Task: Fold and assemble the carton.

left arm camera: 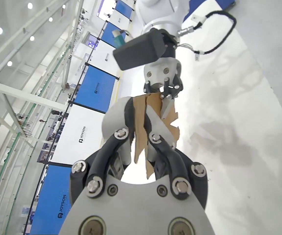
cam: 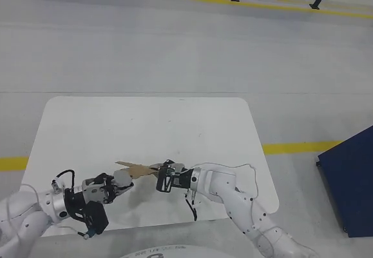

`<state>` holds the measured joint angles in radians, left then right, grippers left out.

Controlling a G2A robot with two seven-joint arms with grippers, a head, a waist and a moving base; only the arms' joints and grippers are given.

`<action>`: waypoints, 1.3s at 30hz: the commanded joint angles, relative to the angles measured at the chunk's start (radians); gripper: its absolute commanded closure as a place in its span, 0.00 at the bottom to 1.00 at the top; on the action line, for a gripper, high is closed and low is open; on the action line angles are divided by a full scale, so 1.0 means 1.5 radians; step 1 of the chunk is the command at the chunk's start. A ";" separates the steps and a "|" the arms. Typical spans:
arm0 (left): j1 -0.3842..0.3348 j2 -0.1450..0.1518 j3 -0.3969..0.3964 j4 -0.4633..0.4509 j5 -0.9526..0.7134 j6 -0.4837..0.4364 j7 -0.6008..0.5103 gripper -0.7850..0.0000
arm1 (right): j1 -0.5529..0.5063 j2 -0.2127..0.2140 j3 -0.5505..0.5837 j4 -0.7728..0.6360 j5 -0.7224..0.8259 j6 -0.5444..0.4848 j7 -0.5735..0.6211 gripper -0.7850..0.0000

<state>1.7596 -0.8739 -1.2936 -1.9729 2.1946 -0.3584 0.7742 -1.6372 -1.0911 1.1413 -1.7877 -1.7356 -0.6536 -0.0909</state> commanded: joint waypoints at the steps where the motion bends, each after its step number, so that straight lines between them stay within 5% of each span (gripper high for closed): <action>1: 0.015 0.003 -0.040 0.018 -0.053 0.019 0.044 0.00 | -0.008 0.004 0.018 -0.004 0.013 -0.006 -0.018 1.00; 6: 0.024 0.012 -0.118 0.129 -0.193 -0.032 0.199 0.00 | -0.058 0.019 0.108 -0.012 0.071 -0.016 -0.136 1.00; 11: -0.004 0.013 -0.113 0.224 -0.234 -0.084 0.268 0.00 | -0.092 0.028 0.158 -0.009 0.098 -0.043 -0.214 1.00; 21: -0.004 0.013 -0.113 0.224 -0.234 -0.084 0.268 0.00 | -0.072 0.026 0.145 0.015 0.121 -0.049 -0.212 1.00; 28: -0.004 0.013 -0.113 0.224 -0.234 -0.084 0.268 0.00 | 0.062 0.018 0.147 0.143 0.366 -0.158 -0.202 1.00; 35: -0.004 0.013 -0.113 0.224 -0.234 -0.084 0.268 0.00 | 0.062 0.020 0.171 0.113 0.543 -0.165 -0.129 1.00; 39: -0.004 0.013 -0.113 0.224 -0.234 -0.084 0.268 0.00 | 0.062 0.020 0.171 0.113 0.543 -0.165 -0.129 1.00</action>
<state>1.7539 -0.8550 -1.4632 -1.6364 1.8430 -0.4844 1.1761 -1.5442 -1.0609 1.3974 -1.6188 -0.9029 -0.9001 -0.2839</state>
